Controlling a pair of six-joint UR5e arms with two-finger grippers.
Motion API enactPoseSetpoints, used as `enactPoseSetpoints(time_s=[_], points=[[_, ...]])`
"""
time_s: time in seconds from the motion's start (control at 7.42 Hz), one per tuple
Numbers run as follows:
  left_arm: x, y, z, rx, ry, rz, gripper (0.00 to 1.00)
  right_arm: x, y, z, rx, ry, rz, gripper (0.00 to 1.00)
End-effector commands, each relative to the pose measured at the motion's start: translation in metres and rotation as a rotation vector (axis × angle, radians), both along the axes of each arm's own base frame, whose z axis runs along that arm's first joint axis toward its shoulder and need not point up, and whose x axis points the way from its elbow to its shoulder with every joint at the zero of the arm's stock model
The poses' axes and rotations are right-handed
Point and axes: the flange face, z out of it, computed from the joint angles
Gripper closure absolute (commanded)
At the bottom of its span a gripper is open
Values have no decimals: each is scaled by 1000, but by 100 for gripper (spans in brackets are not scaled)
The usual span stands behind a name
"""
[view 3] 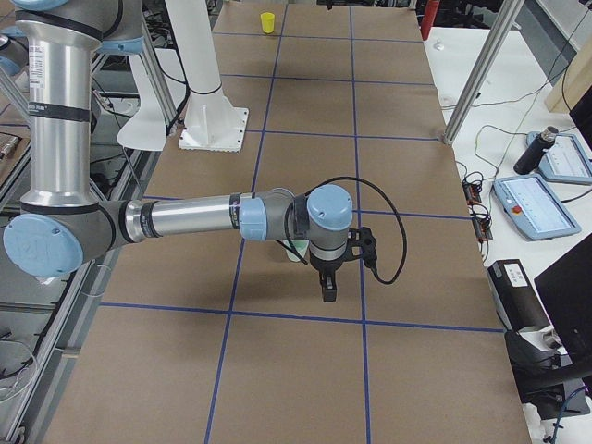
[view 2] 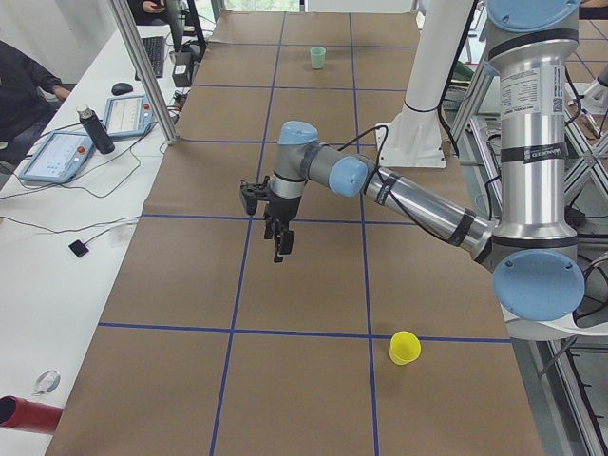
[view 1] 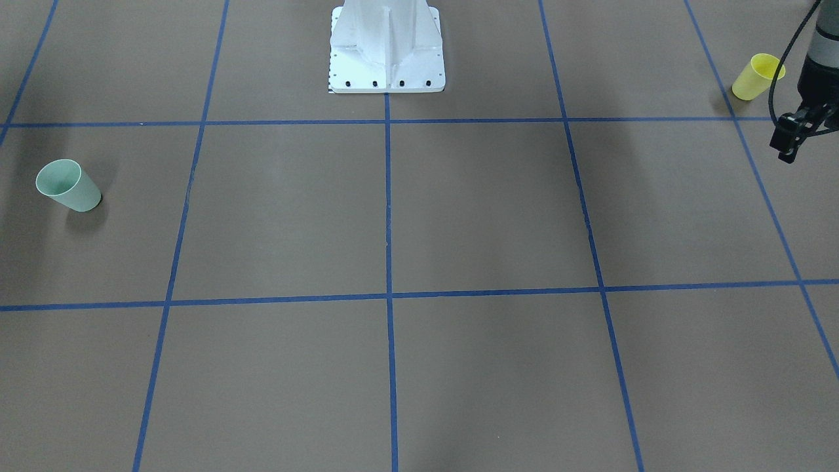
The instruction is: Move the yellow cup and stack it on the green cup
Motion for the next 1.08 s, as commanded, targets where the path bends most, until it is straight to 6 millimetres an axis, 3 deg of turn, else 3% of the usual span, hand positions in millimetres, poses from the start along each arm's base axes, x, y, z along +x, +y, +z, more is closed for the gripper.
enactPoseSetpoints(time_s=[0.0, 0.13, 0.4, 0.67, 0.94], points=[[33, 40, 1, -143, -75, -214, 0, 1, 17, 5, -15, -1, 2, 1], [59, 62, 4, -214, -172, -294, 0, 1, 23, 10, -24, -1, 2, 1], [88, 84, 8, -281, -192, -455, 0, 1, 22, 7, -18, -4, 1, 1], [121, 126, 29, -359, -366, -590, 0, 0, 20, 0, -5, -10, 1, 1], [160, 128, 64, -419, -504, -691, 0, 0, 17, -5, 6, -8, 0, 1]])
